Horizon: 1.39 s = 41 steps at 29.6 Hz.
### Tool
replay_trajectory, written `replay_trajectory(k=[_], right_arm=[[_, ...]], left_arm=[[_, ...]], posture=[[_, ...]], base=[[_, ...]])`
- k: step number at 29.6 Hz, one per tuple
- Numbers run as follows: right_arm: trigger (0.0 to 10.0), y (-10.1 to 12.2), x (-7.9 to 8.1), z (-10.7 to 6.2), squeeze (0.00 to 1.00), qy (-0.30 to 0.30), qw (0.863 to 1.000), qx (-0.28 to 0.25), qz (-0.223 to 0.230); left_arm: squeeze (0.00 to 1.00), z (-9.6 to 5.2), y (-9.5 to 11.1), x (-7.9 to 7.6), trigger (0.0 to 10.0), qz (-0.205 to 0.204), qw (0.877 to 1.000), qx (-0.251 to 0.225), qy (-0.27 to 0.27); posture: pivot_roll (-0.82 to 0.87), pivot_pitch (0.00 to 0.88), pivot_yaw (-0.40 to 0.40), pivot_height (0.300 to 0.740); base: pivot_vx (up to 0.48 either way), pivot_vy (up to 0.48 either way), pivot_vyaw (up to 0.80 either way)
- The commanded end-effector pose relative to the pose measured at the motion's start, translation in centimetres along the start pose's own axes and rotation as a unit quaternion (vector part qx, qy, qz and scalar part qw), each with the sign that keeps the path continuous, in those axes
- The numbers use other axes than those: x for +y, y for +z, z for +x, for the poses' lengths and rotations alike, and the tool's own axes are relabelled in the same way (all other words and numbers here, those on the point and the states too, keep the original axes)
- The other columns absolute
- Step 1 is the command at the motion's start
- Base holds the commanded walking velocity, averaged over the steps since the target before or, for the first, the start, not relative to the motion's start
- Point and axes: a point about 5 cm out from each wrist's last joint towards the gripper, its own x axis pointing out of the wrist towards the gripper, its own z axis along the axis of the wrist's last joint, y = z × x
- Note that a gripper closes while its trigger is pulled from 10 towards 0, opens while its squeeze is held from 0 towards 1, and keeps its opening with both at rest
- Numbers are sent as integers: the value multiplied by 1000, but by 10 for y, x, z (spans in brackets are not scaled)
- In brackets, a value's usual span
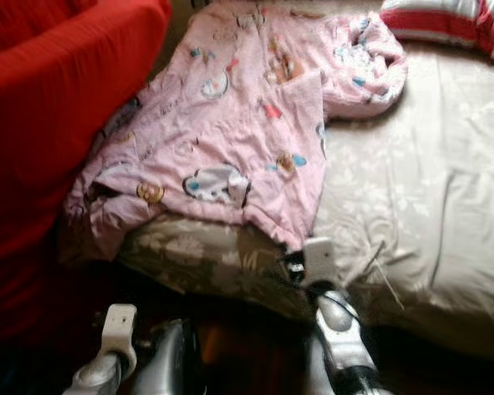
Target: Clean up the room
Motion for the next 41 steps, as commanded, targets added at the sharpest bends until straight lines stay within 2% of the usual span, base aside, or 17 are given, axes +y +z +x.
replay_trajectory(k=[1, 14, 23, 24, 25, 26, 34, 35, 41], right_arm=[[10000, 0, 10, 1, 0, 13, 1000, -1, 4], [10000, -2, 10, 1, 0, 17, 1000, 6, 2], [10000, -12, 20, -2, 0, 69, 997, 39, -22], [10000, -14, 21, -2, 714, 75, 996, 47, -30], [10000, -14, 21, -2, 714, 75, 996, 48, -31], [10000, -13, 22, 0, 1000, 83, 995, 48, -36], [10000, -10, 27, 4, 1000, 99, 993, 50, -39], [10000, -12, 25, 5, 0, 98, 992, 65, -54], [10000, -17, 22, 5, 0, 90, 991, 85, -57]], left_arm=[[0, -5, -19, -1, 10000, -1, 999, 40, -4], [0, -6, -20, 2, 10000, -1, 999, 40, -2], [0, -7, -22, 2, 10000, 1, 999, 43, -1], [0, -6, -21, 1, 10000, 2, 999, 43, -2], [0, -6, -21, 1, 10000, 2, 999, 44, -2], [0, -6, -21, 0, 10000, 2, 999, 43, -2], [0, -6, -20, 1, 10000, 3, 999, 43, -2], [0, -6, -21, 2, 10000, 4, 999, 41, -1], [0, -7, -22, 2, 10000, 4, 999, 40, -2]], posture=[[-49, 201, 81, 587], [-51, 204, 83, 587], [-49, 205, 82, 587], [-49, 205, 82, 587], [-49, 205, 82, 587], [-41, 205, 85, 587], [-37, 205, 86, 587], [-31, 203, 88, 587], [-31, 198, 89, 587]], base=[[270, 0, 0], [213, 0, 0], [0, 0, 0], [0, 0, 0], [0, 0, 0], [0, 0, 0], [0, 0, 0], [0, 0, 0], [0, 0, 0]])
